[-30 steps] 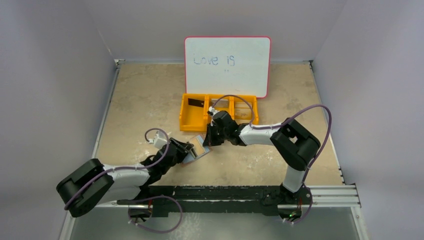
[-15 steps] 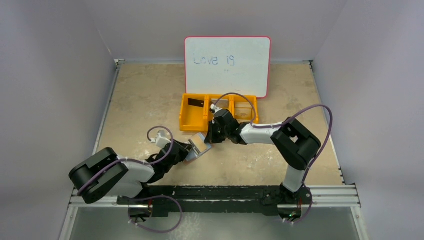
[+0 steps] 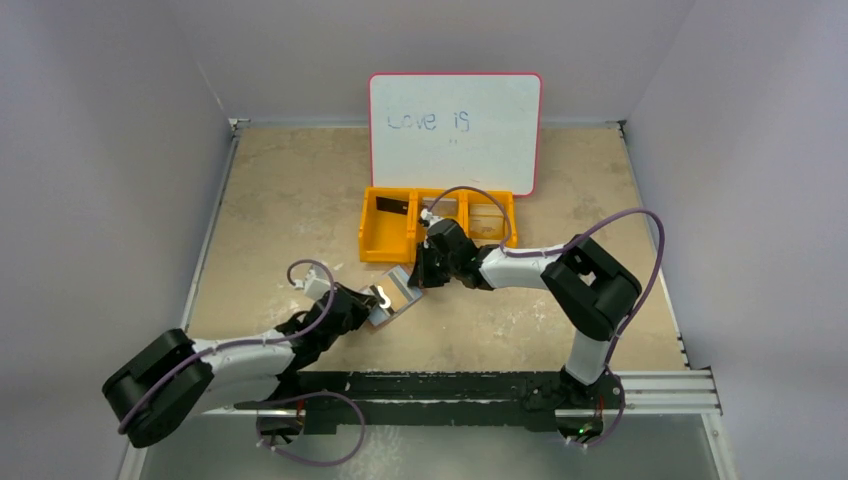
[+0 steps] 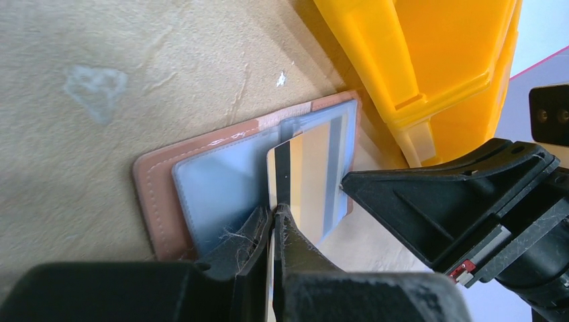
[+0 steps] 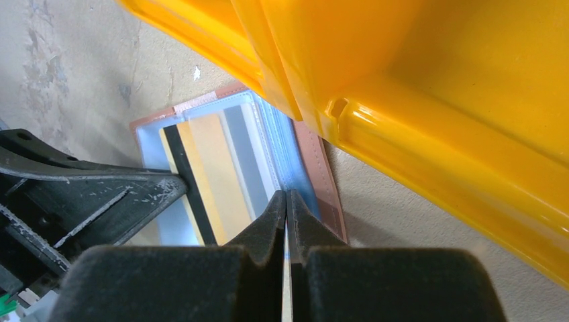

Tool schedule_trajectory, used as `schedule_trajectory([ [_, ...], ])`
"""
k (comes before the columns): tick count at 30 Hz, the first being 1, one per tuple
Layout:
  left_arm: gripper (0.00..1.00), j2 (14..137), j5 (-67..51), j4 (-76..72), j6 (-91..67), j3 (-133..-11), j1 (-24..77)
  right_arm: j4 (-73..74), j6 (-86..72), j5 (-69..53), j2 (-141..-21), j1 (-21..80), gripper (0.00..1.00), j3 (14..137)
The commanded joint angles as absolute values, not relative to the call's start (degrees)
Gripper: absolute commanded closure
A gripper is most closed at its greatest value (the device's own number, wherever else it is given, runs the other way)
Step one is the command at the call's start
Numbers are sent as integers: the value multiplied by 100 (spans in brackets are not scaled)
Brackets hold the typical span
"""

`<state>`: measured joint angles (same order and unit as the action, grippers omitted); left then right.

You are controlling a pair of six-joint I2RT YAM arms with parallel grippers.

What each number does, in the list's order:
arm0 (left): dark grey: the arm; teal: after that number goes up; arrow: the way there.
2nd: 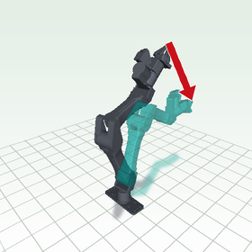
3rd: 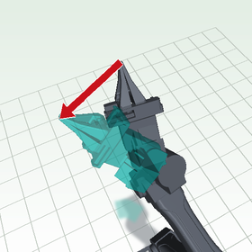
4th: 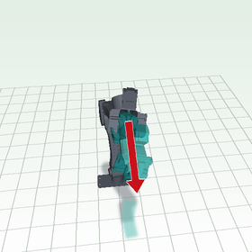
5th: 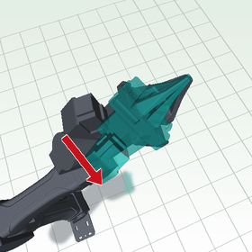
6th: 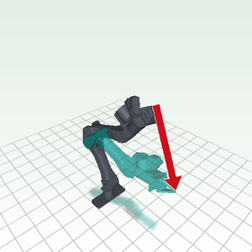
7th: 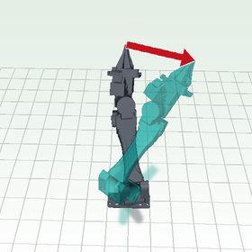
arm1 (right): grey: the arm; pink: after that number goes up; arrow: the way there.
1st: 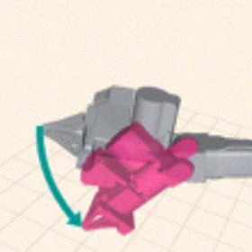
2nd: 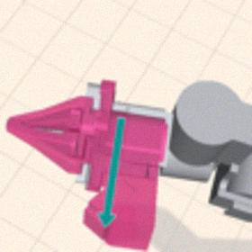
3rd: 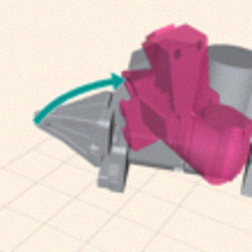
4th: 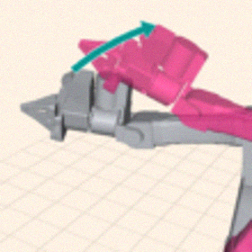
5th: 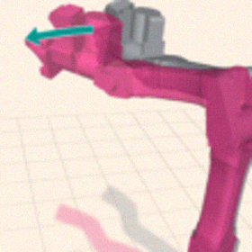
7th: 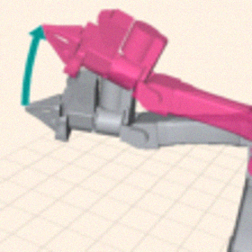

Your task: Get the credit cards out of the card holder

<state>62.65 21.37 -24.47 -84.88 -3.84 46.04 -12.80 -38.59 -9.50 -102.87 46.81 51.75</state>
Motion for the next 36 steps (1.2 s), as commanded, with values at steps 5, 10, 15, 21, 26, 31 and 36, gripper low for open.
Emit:
schedule_trajectory([
  [5,100,5000,2299,13,-8141,-184,4614,-649,-3735,-677,-10522,4733,100,5125],
  [10,100,4370,2312,395,-8035,-256,4614,-773,-3626,-694,-10412,4736,100,5210],
  [15,100,4211,2286,826,-7844,-610,4610,-770,-3485,-878,-10011,4737,94,5254],
  [21,100,4069,2134,736,-7551,-880,4614,-883,-3242,-1122,-9483,4734,79,5471],
  [26,100,3893,2157,847,-7437,-1116,4614,-1338,-3192,-1724,-9212,4737,75,5326],
  [31,100,3547,2242,1208,-7312,-1437,4612,-1465,-3275,-2087,-9318,4737,73,5345],
  [36,100,3400,2214,1339,-7118,-1671,4614,-1801,-3556,-2494,-9343,4737,66,5183],
])
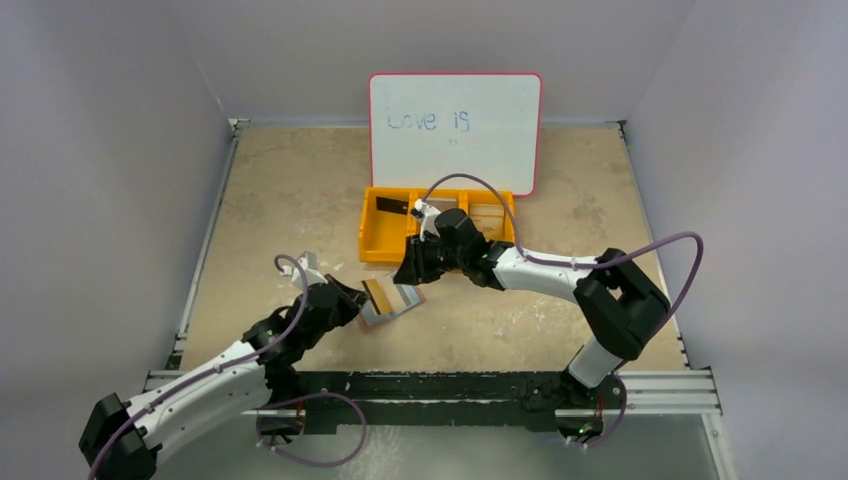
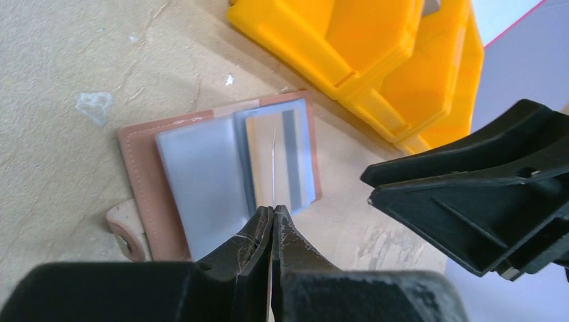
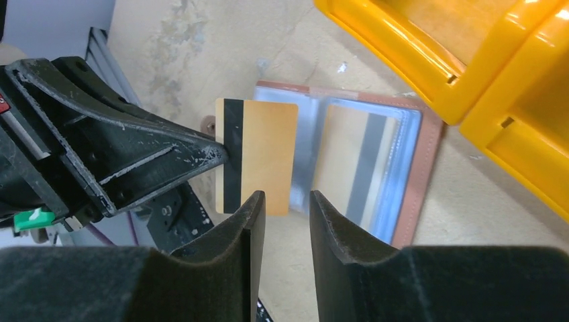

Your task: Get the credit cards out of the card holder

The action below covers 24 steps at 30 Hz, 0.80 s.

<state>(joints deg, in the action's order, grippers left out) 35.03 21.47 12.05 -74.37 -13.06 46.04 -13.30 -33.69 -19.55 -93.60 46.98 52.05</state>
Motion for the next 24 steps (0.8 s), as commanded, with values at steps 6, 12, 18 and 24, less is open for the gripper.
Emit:
schedule_trajectory([
  [6,100,3314,2136,1261,-6948,-1745,4613,-2156,-3829,-2765,-9378,4709,50,5071],
  [12,100,3035,2104,880,-6730,-1723,4612,-2685,-4160,-3404,-9369,4342,40,4810],
  [18,100,3057,1892,411,-6573,-1729,4608,-3527,-4521,-3941,-9446,4172,36,4568],
  [24,100,3144,1703,23,-6558,-1713,4610,-4186,-4879,-4263,-9488,3982,36,4376],
])
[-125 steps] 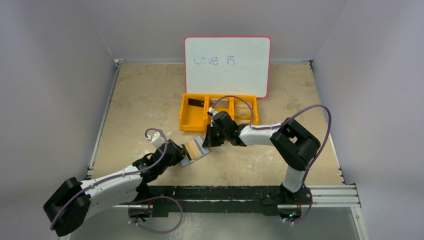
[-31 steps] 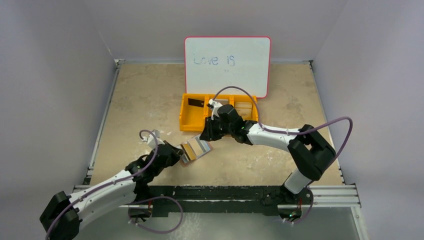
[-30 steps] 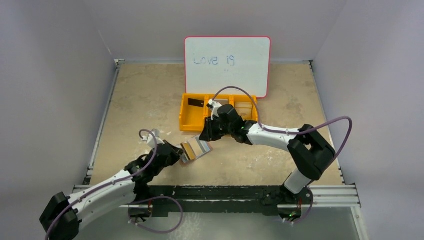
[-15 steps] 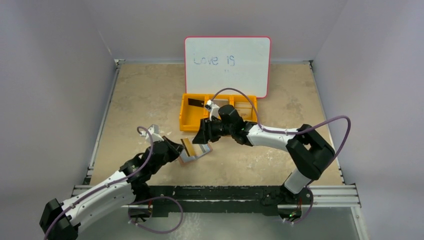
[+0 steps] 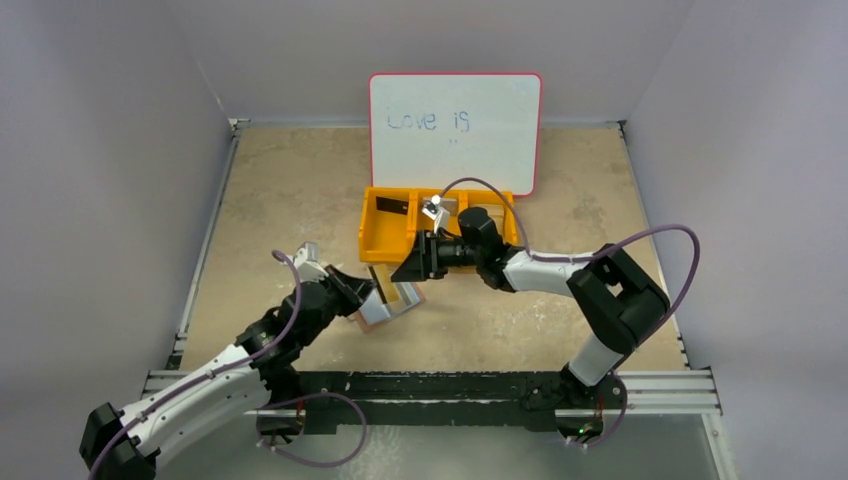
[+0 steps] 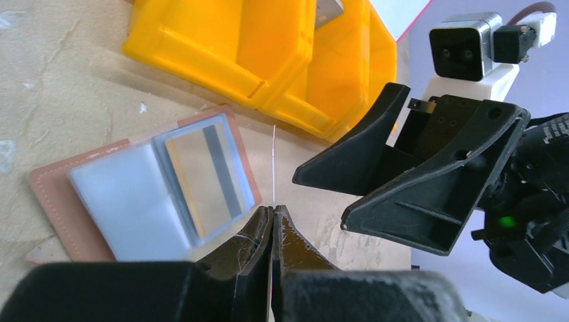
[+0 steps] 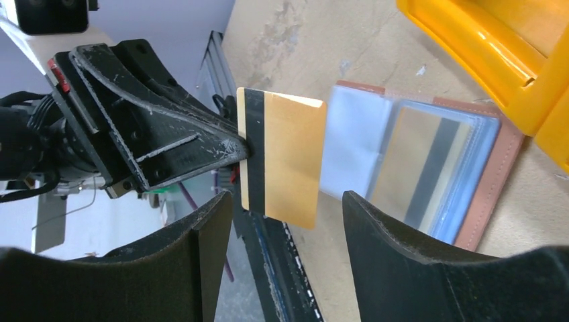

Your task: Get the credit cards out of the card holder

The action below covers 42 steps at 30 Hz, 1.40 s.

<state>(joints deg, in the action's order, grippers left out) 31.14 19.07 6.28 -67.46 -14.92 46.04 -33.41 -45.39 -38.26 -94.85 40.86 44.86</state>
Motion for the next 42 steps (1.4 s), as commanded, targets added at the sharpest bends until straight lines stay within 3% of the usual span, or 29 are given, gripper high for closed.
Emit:
schedule_trajectory([
  [1,100,3158,1681,-50,-6563,-1699,4614,-4248,-4910,-4302,-9507,3966,36,4380],
  [12,100,3241,1507,-561,-6535,-1663,4612,-4590,-5133,-4535,-9703,3861,38,4372],
  [22,100,3226,1367,-982,-6487,-1562,4614,-5889,-5884,-4991,-9842,3807,49,4132],
  [29,100,3189,1357,-1147,-6469,-1473,4614,-7241,-6683,-5289,-9918,3644,71,3801],
  [34,100,3355,1338,-1347,-6463,-1456,4612,-7247,-6689,-5231,-9829,3631,94,3766],
  [38,100,3436,1382,-1371,-6502,-1435,4612,-7100,-6604,-5203,-9716,3580,100,3738],
  [41,82,3432,1398,-1388,-6494,-1422,4614,-7074,-6569,-5162,-9637,3528,100,3702],
  [42,72,3424,1413,-1369,-6487,-1430,4613,-6991,-6512,-5153,-9603,3515,100,3713],
])
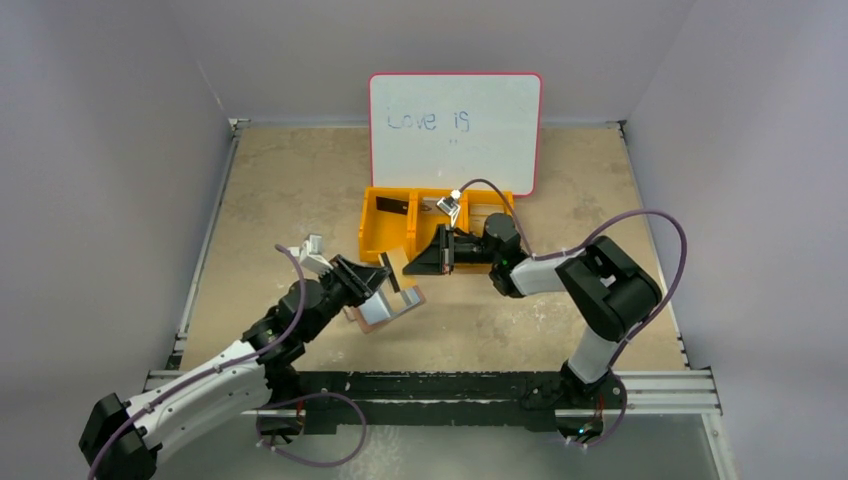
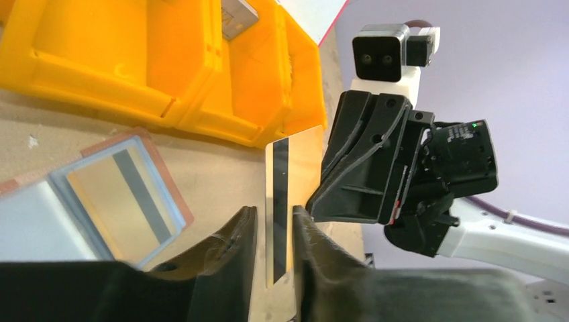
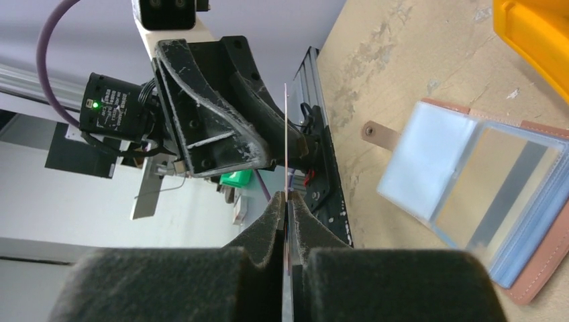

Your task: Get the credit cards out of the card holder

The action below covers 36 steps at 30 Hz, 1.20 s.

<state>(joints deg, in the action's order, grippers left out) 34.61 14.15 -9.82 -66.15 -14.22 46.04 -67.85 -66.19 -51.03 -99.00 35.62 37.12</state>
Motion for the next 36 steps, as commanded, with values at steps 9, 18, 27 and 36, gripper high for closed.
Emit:
schedule_trajectory([
  [9,40,3050,2433,77,-6543,-1759,4614,-4610,-5011,-4494,-8799,3107,100,4022],
  [18,39,3337,2851,1027,-6121,-2406,4610,-740,-1053,-2496,-7672,2514,100,5309],
  [27,38,3292,2742,1158,-5874,-2523,4612,287,1757,-1625,-7081,2409,100,5648],
  [36,30,3399,2730,1546,-5581,-2809,4611,2058,3094,-1839,-7903,1611,100,6749],
])
